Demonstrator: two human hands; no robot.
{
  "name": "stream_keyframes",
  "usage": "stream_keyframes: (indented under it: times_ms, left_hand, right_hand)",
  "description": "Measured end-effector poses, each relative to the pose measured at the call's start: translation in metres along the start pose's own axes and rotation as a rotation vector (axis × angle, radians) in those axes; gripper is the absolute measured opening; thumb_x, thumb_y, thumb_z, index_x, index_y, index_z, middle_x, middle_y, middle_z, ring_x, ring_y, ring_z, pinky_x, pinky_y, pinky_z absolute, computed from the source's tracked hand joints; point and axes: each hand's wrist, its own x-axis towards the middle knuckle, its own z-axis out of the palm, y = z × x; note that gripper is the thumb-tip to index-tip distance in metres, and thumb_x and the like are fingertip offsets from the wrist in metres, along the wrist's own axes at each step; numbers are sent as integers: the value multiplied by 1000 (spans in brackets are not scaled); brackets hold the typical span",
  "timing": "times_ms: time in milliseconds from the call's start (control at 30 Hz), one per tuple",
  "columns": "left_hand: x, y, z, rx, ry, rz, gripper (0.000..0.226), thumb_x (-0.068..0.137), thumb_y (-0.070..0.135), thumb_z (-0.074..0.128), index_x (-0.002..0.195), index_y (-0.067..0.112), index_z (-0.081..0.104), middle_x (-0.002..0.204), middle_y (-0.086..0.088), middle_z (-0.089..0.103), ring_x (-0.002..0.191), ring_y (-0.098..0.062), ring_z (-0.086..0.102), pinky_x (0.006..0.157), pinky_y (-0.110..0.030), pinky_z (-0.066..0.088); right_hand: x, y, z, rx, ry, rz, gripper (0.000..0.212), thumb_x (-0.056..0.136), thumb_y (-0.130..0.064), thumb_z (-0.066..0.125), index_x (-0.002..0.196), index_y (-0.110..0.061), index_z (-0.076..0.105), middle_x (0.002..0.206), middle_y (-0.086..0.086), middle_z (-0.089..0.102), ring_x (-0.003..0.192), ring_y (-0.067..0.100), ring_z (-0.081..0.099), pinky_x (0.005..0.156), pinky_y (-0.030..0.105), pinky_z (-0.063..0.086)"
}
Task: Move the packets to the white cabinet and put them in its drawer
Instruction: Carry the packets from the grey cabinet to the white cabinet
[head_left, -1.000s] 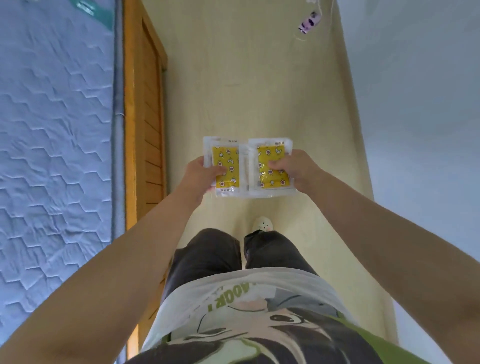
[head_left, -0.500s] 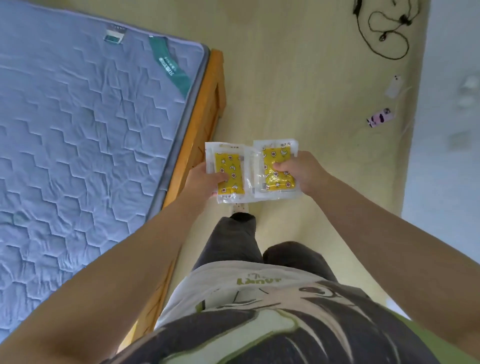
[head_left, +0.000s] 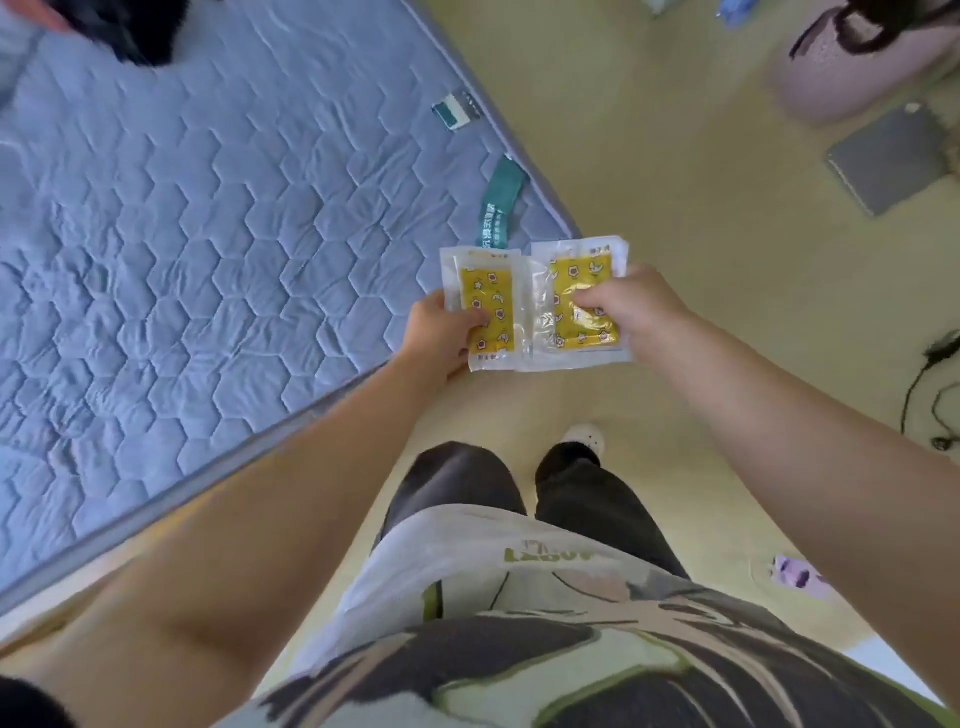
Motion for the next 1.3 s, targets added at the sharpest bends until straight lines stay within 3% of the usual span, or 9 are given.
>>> stream_keyframes:
  times_ms: [100, 200, 367, 467, 700, 833, 967, 1133, 1300]
  left_hand:
    - [14, 12, 30, -177, 112, -54, 15, 86, 1, 64, 93, 14, 60, 96, -7, 68, 81, -22, 69, 71, -35, 58]
    - [26, 25, 57, -281, 202, -102, 18, 88, 3, 64, 102, 13, 59, 101, -6, 68, 85, -22, 69, 79, -38, 58]
    - [63, 67, 89, -394, 271, -74, 18, 86, 0, 63, 100, 11, 59, 90, -5, 67, 75, -18, 66, 62, -30, 56]
    - [103, 100, 114, -449, 313, -83, 15, 86, 2, 64, 94, 14, 59, 91, -6, 68, 77, -19, 67, 66, -32, 57]
    - [198, 212, 177, -553, 338, -127, 26, 87, 0, 62, 112, 6, 59, 103, -11, 68, 84, -24, 68, 74, -36, 58]
    - [240, 288, 196, -560, 332, -97, 18, 87, -1, 61, 100, 11, 61, 94, -6, 69, 77, -19, 68, 61, -28, 58]
    - [300, 370, 210, -569, 368, -77, 16, 87, -2, 62, 94, 12, 60, 92, -5, 68, 74, -16, 67, 59, -28, 56]
    - [397, 484, 222, -623, 441, -24, 16, 87, 0, 63, 95, 14, 59, 98, -6, 69, 85, -22, 69, 69, -35, 58]
    - [477, 599, 232, -736, 486, -38, 18, 86, -1, 61, 88, 17, 60, 93, -6, 68, 88, -27, 68, 86, -47, 56]
  right_hand:
    - [43, -36, -22, -109, -125, -45, 24, 73, -4, 73, 96, -7, 67, 99, 14, 71, 90, 29, 69, 87, 49, 54]
    - [77, -70, -33, -225, -211, -86, 31, 70, -6, 74, 100, -4, 66, 101, 15, 70, 93, 31, 68, 87, 52, 54]
    - [134, -133, -44, -393, -314, -171, 33, 76, -10, 73, 108, -4, 64, 105, 12, 69, 95, 28, 67, 90, 45, 53]
    - [177, -173, -57, -442, -337, -207, 30, 80, -7, 71, 108, -3, 63, 104, 9, 67, 93, 25, 66, 89, 40, 53]
    - [282, -283, -105, -500, -362, -164, 36, 71, -12, 71, 106, -7, 64, 103, 12, 70, 92, 28, 68, 87, 48, 55]
    - [332, -357, -125, -488, -348, -150, 28, 78, -9, 70, 105, -4, 63, 103, 10, 70, 93, 25, 68, 86, 41, 55]
    - [394, -431, -130, -469, -369, -169, 23, 84, -8, 67, 102, -8, 53, 96, 4, 58, 91, 20, 57, 65, 26, 45]
    - [495, -545, -126, -459, -404, -191, 45, 82, -8, 70, 122, -1, 51, 113, 9, 60, 102, 23, 58, 82, 32, 46]
    - [584, -679, -124, -442, -452, -168, 38, 74, -5, 75, 107, -6, 58, 112, 14, 65, 104, 30, 63, 93, 48, 51]
